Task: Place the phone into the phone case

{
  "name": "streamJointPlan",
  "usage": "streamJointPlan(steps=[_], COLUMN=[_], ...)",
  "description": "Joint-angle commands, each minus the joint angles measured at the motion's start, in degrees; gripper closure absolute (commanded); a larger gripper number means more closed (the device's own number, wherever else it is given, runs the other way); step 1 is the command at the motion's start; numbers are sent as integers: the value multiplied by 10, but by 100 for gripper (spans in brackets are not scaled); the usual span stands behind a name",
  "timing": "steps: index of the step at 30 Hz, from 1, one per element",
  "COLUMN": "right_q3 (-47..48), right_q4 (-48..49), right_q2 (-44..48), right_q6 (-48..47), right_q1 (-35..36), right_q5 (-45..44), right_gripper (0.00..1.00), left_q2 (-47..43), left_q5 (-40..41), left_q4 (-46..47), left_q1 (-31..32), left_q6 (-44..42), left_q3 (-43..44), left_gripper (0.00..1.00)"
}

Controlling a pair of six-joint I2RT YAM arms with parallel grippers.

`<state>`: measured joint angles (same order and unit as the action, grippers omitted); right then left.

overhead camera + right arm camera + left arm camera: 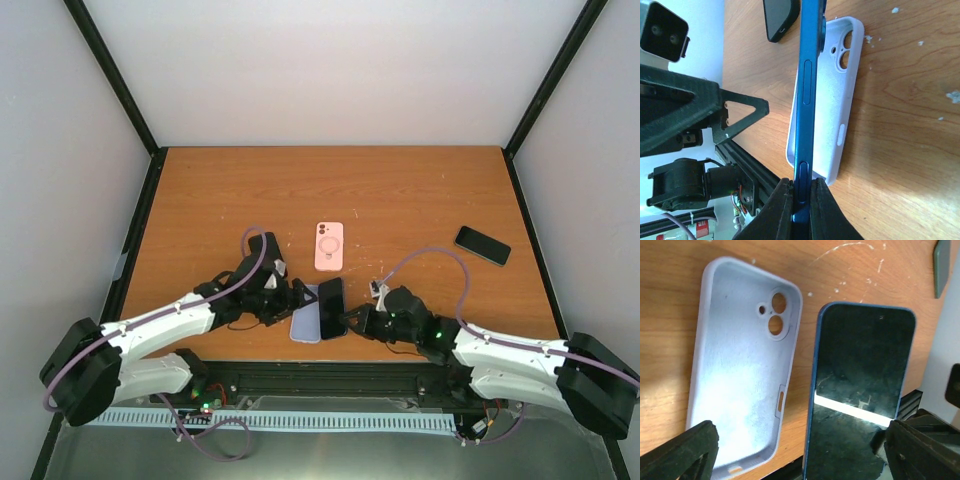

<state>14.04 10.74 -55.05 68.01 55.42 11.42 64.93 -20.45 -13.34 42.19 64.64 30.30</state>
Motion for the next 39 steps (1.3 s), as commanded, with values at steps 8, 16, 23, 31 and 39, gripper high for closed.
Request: streamJointPlan(steps=[8,16,23,31,39], right_q3=[43,51,74,81,89], right_q4=[43,74,78,93,100], right_q2=[-54,-102,-144,-196,-229], right_q6=[-1,1,-10,-18,-36], right_q1=[8,9,12,12,12], right_q5=[-18,-7,-4,-8,4], right_gripper=[97,97,97,97,97], left_q2=[34,71,84,94,81], left_q5=[10,23,-15,-63,-13], left_q4=[14,24,112,189,159], left_q1=[-2,-2,-2,-2,-5], left_q6=[-7,-33,-41,-23,-27], left_q3=[-29,-32,-58,-86,-83], left_gripper=[21,19,19,20,22])
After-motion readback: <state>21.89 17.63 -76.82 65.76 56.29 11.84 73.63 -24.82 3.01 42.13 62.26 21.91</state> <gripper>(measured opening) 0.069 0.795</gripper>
